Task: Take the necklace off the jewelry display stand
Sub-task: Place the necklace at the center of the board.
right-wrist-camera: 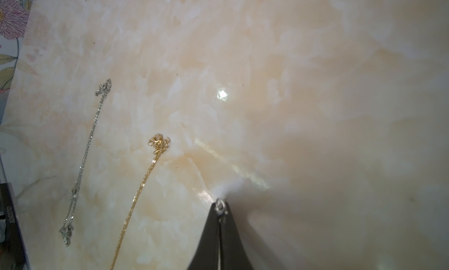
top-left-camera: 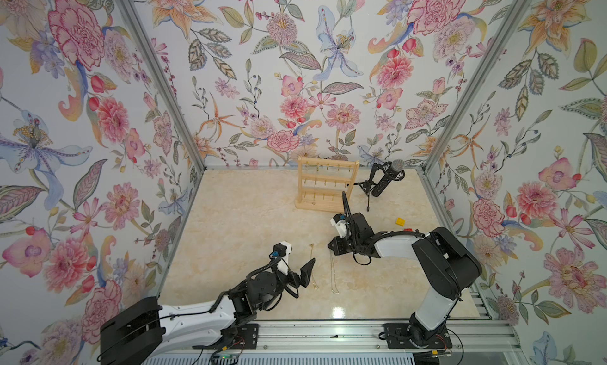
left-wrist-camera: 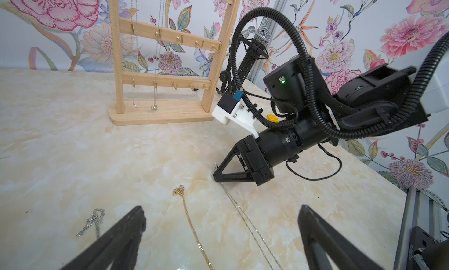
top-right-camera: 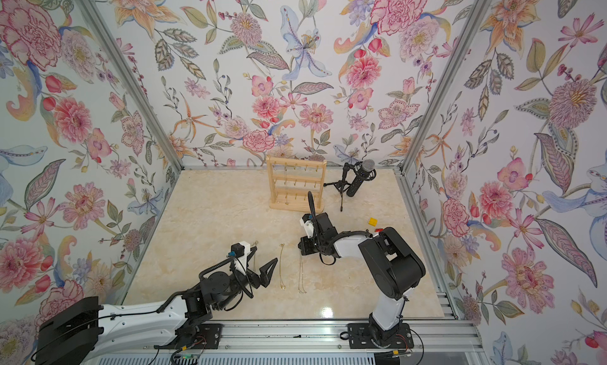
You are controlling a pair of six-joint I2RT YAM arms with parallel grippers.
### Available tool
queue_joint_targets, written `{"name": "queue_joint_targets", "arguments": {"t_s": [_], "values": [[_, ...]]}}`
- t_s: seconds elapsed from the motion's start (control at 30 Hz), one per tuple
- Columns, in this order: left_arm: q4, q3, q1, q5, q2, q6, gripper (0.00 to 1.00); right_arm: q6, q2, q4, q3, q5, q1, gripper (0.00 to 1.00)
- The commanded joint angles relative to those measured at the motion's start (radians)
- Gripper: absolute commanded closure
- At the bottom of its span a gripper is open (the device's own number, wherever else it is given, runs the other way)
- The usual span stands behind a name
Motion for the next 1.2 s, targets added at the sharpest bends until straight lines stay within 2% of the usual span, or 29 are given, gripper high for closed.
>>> {"name": "queue_joint_targets", "arguments": {"t_s": [0.0, 0.43, 0.7, 1.17], "values": [[0.038, 0.003, 0.011, -0.018, 0.008, 0.016, 0.01, -0.012, 0.027, -0.021, -0.004, 0.027, -0.008, 0.89], [0.040, 0.003, 0.011, -0.018, 0.007, 0.014, 0.01, 0.013, 0.025, -0.012, -0.003, 0.039, -0.020, 0.85], [0.042, 0.003, 0.011, -0.016, 0.012, 0.014, 0.01, 0.049, 0.015, 0.015, -0.009, 0.025, -0.032, 0.74], [0.041, 0.004, 0.011, -0.014, 0.016, 0.014, 0.01, 0.099, -0.031, 0.084, -0.049, -0.013, -0.037, 0.61]]}}
